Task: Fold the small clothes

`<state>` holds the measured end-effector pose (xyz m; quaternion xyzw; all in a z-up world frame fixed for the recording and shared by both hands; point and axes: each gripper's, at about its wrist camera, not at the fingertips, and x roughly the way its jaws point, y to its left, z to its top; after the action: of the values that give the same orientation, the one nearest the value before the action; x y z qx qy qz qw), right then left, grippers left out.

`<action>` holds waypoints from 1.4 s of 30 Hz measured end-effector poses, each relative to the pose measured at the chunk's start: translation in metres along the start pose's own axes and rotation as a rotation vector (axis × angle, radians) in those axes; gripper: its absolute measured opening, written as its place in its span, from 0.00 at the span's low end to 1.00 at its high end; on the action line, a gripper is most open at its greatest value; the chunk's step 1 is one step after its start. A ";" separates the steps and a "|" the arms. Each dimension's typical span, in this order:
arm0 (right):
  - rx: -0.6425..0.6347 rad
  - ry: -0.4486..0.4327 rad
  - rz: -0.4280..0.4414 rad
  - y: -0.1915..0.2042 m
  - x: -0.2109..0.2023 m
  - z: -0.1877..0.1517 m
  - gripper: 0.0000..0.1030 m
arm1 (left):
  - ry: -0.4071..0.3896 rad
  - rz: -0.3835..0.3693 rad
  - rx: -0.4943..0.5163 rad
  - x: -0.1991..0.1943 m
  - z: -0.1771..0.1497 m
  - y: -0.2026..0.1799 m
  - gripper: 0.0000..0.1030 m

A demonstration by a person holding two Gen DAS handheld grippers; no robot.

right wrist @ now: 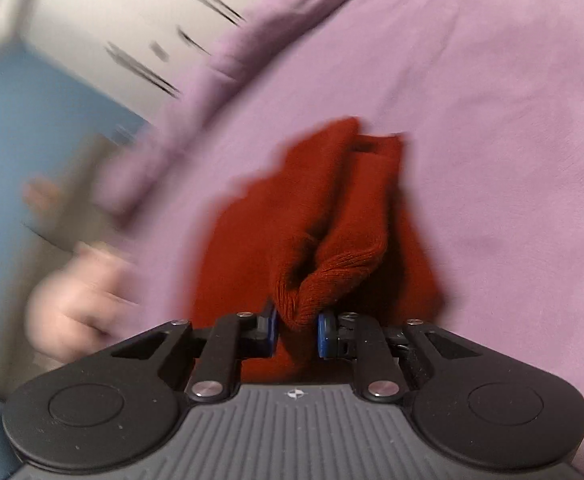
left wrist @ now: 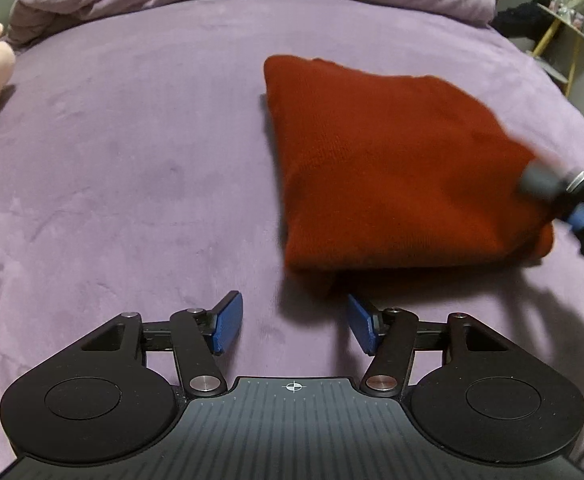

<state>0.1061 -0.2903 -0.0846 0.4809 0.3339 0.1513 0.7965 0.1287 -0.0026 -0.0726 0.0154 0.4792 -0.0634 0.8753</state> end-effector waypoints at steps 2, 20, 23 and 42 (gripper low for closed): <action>-0.123 -0.035 -0.129 0.006 -0.004 0.004 0.16 | -0.008 0.005 -0.047 0.004 0.003 0.004 0.61; -0.468 -0.050 -0.499 0.034 -0.026 0.001 0.40 | -0.071 0.021 -0.139 -0.028 0.016 0.017 0.62; -0.560 -0.078 -0.482 0.051 -0.023 -0.006 0.40 | -0.073 0.039 -0.112 -0.017 0.025 0.003 0.62; -0.772 0.092 -0.618 0.045 0.057 -0.027 0.32 | -0.062 0.149 0.003 0.010 0.017 -0.022 0.64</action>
<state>0.1327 -0.2182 -0.0756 0.0221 0.4153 0.0416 0.9085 0.1453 -0.0267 -0.0708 0.0504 0.4493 0.0010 0.8920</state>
